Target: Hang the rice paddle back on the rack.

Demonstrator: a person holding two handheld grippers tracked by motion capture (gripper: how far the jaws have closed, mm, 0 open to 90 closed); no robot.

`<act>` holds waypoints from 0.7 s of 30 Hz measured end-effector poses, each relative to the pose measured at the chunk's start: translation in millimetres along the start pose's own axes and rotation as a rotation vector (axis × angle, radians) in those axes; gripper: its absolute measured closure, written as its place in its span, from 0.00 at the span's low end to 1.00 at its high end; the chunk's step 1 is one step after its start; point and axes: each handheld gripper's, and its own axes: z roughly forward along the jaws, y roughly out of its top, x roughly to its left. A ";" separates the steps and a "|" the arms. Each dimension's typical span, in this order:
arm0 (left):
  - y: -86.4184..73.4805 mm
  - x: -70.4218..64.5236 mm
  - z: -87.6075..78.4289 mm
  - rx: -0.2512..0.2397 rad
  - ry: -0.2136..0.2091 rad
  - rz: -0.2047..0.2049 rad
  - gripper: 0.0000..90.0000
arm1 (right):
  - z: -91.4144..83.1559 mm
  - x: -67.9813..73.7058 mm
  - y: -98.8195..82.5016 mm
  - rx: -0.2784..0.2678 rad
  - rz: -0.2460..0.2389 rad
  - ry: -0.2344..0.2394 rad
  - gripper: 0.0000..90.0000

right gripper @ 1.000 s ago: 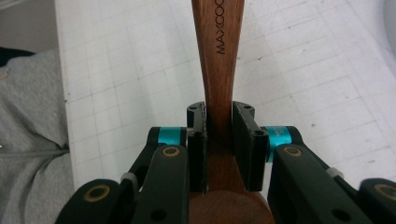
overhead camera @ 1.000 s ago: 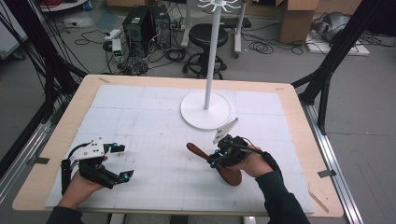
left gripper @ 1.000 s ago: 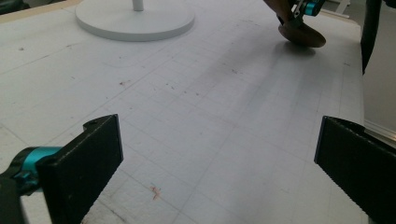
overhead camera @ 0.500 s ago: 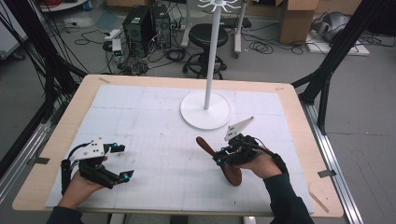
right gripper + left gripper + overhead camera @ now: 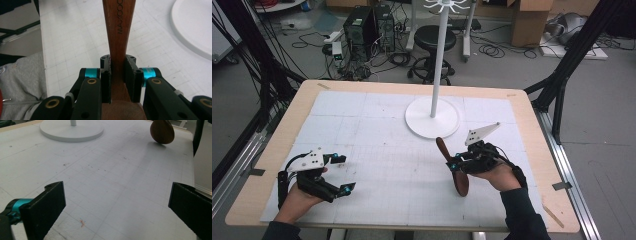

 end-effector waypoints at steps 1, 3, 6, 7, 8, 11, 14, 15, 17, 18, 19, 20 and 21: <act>0.0 0.0 0.0 0.000 0.000 0.000 0.02 | -0.9 -0.3 -0.2 -0.007 -0.001 0.002 0.86; 0.0 0.0 0.0 0.000 0.000 0.000 0.02 | -3.1 -1.4 -0.5 -0.021 -0.003 -0.006 0.86; 0.0 0.0 -0.2 -0.001 0.001 -0.001 0.02 | -6.2 -2.3 -0.8 -0.034 0.016 -0.017 0.86; 0.0 0.0 -0.3 -0.002 0.001 -0.001 0.02 | -7.0 -2.4 -0.9 -0.043 0.021 -0.015 0.86; 0.0 0.0 -0.3 -0.002 0.001 -0.001 0.02 | -8.5 -2.8 -0.7 -0.044 0.021 -0.020 0.86; 0.0 0.1 -0.1 -0.001 0.000 0.001 0.02 | -12.5 -4.1 -0.4 -0.063 0.029 -0.025 0.86; 0.1 -0.3 0.0 -0.001 -0.004 0.001 0.02 | -16.4 -5.5 0.2 -0.079 0.030 -0.037 0.86; 0.1 -0.2 -0.1 -0.001 -0.006 0.002 0.02 | -17.7 -5.9 0.4 -0.093 0.029 -0.046 0.86; 0.2 -0.3 -0.2 -0.004 -0.002 0.001 0.02 | -21.7 -7.0 1.0 -0.116 0.036 -0.051 0.86; 0.2 -0.2 -0.4 -0.005 -0.002 0.002 0.02 | -23.3 -7.0 1.1 -0.120 0.041 -0.054 0.86; 0.3 -0.2 -0.4 -0.005 -0.003 0.002 0.02 | -24.9 -7.2 1.6 -0.124 0.045 -0.054 0.86; 0.3 -0.3 -0.4 -0.006 -0.005 0.003 0.02 | -26.3 -8.1 2.1 -0.133 0.040 -0.063 0.86; 0.4 -0.4 -0.5 -0.006 -0.006 0.002 0.02 | -28.2 -8.6 2.8 -0.137 0.044 -0.064 0.86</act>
